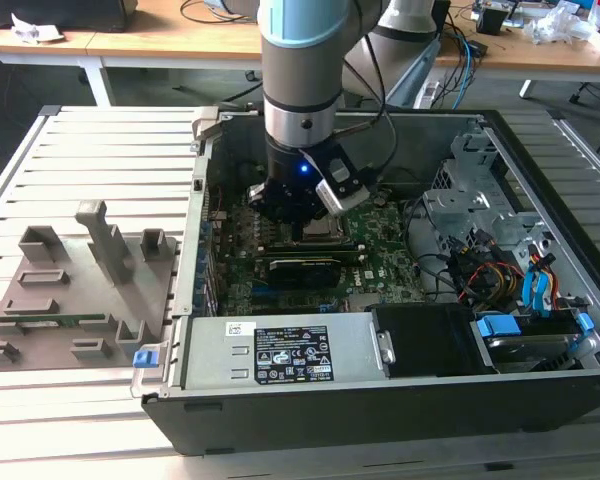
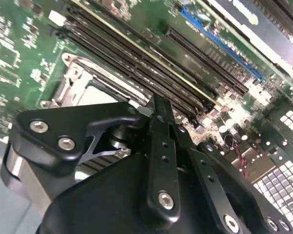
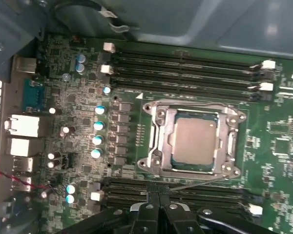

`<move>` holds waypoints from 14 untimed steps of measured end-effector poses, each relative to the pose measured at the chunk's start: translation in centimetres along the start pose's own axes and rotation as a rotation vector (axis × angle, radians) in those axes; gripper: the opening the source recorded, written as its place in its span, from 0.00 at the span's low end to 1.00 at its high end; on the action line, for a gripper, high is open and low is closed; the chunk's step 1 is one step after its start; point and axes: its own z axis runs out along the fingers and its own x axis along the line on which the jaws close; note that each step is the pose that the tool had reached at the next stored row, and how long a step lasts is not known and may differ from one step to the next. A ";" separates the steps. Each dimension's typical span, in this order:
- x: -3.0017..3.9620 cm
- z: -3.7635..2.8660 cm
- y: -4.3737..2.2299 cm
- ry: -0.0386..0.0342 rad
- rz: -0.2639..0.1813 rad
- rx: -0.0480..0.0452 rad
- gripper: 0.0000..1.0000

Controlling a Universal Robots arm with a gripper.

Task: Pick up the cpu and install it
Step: 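Install the second cpu locking lever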

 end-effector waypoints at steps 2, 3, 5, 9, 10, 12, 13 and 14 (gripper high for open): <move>0.42 0.61 0.03 -0.0002 -0.003 -0.0024 0.11; 0.55 0.93 0.05 -0.0001 -0.004 -0.0025 0.11; 0.85 1.37 0.06 -0.0008 -0.005 -0.0095 0.11; 1.32 1.81 0.11 -0.0035 -0.008 -0.0374 0.11; 1.42 1.93 0.11 -0.0037 -0.010 -0.0415 0.11; 1.44 2.12 0.12 -0.0045 -0.014 -0.0509 0.11; 1.44 2.18 0.12 -0.0048 -0.015 -0.0549 0.11; 1.44 2.21 0.12 -0.0052 -0.017 -0.0586 0.11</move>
